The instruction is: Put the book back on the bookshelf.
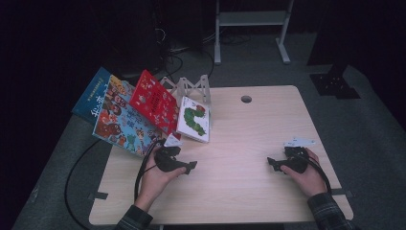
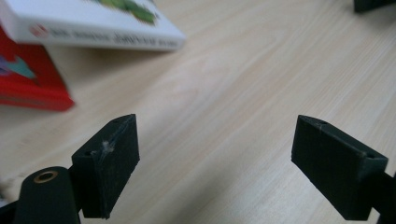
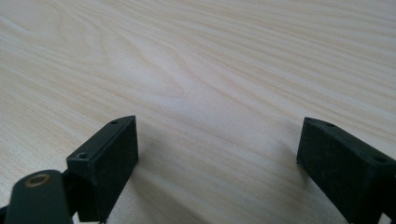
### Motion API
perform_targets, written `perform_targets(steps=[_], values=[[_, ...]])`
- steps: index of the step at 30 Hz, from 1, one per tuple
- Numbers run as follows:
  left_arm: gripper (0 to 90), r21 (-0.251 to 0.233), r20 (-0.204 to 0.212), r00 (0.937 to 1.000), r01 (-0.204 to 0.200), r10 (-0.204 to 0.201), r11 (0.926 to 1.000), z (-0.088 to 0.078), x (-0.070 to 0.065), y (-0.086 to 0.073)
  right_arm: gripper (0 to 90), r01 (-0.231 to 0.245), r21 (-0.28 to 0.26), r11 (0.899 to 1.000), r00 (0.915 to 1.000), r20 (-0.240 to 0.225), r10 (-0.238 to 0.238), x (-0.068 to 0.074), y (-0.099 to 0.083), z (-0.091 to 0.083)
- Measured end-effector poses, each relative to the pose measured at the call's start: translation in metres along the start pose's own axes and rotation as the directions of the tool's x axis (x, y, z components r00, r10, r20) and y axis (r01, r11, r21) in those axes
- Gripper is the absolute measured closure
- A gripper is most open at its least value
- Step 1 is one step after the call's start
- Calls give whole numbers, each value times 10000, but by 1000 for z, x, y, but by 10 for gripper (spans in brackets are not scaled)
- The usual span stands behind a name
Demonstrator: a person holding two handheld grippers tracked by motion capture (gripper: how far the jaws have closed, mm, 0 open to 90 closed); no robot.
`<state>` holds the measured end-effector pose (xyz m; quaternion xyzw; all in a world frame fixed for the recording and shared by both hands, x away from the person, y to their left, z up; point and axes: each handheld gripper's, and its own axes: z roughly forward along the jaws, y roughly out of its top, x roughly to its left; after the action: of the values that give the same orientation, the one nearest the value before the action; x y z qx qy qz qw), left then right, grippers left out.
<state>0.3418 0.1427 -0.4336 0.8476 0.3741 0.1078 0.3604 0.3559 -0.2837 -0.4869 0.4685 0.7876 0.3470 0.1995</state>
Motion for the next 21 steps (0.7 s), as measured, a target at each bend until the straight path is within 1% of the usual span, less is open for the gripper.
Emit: perform_targets(steps=[2, 3, 5, 6, 7, 8, 9, 11, 12, 13, 15, 17, 18, 21], values=[[141, 371, 107, 9999, -50, 46, 9993, 10, -2, -5, 114, 6, -1, 10000, 10000, -3, -6, 0, 0, 0], [132, 554, 103, 9997, -206, 201, 9983, 16, -3, -7, 113, 7, -1, 10000, 10000, -4, -7, 0, 0, 0], [129, 1069, 227, 9989, -436, 414, 9933, 26, -6, -11, 114, 25, -11, 10000, 10000, -1, -25, 0, 0, 0], [129, 1208, 233, 9985, -516, 491, 9913, 31, -7, -13, 113, 29, -13, 10000, 10000, 0, -29, 0, 0, 0], [129, 1134, 109, 9971, -760, 753, 9906, 34, -9, -15, 114, 30, -11, 10000, 10000, 2, -30, 0, 0, 0], [126, 1184, -58, 9948, -1007, 1021, 9878, 35, -11, -15, 114, 30, -10, 10000, 10000, 2, -30, 0, 0, 0], [129, 1222, -82, 9938, -1093, 1111, 9865, 36, -11, -14, 114, 26, -12, 10000, 10000, -1, -26, 0, 0, 0], [118, 1019, -71, 9932, -1150, 1163, 9881, 38, -12, -15, 114, 30, -6, 10000, 10000, 1, -30, 0, 0, 0], [105, 876, -165, 9912, -1295, 1314, 9877, 39, -12, -17, 114, 37, -11, 10000, 10000, 5, -37, 0, 0, 0], [92, 703, -134, 9899, -1397, 1409, 9877, 41, -12, -18, 114, 29, -6, 10000, 10000, 5, -29, 0, 0, 0], [47, 231, -87, 9902, -1394, 1396, 9900, 43, -12, -23, 114, 32, -11, 10000, 10000, 4, -32, 0, 0, 0], [10, -162, -29, 9892, -1463, 1463, 9891, 45, -11, -26, 114, 35, -12, 10000, 10000, 6, -35, 0, 0, 0], [0, -272, -11, 9893, -1458, 1458, 9889, 46, -10, -27, 114, 37, -12, 10000, 10000, 8, -37, 0, 0, 0], [0, -267, -13, 9892, -1463, 1463, 9889, 46, -10, -27, 114, 26, -11, 10000, 10000, 10, -26, 0, 0, 0]])
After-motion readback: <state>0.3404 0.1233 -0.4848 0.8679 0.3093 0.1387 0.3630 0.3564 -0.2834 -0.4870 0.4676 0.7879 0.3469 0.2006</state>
